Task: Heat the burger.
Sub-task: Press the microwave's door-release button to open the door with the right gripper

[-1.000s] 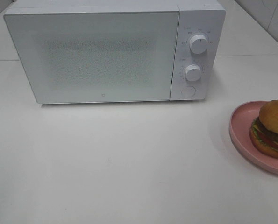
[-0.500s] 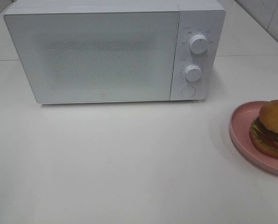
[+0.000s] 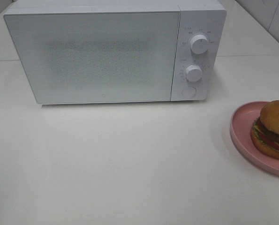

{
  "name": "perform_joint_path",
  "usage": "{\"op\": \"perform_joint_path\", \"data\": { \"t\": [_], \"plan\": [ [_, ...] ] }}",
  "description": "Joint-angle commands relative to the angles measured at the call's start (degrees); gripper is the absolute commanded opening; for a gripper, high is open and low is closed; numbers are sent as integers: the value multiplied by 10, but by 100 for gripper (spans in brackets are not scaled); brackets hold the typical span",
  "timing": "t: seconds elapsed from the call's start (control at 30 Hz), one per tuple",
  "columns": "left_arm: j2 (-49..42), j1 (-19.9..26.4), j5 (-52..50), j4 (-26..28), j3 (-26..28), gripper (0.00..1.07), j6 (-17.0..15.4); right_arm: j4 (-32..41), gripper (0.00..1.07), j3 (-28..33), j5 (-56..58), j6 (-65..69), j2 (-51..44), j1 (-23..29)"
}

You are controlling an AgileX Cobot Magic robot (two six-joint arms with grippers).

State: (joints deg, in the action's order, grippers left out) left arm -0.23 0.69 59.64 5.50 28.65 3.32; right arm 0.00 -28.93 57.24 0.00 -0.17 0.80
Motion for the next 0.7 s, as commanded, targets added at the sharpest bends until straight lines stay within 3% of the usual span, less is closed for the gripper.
{"op": "perform_joint_path", "data": {
  "t": [0.03, 0.4, 0.7],
  "plan": [
    [-14, 2, -5, 1, -1, 0, 0, 0, 61, -1, -5, 0, -18, -3],
    [-14, 2, -5, 1, -1, 0, 0, 0, 61, -1, -6, 0, -8, -3],
    [-14, 2, -5, 1, -1, 0, 0, 0, 61, -17, -82, 0, 134, -3]
  ]
}}
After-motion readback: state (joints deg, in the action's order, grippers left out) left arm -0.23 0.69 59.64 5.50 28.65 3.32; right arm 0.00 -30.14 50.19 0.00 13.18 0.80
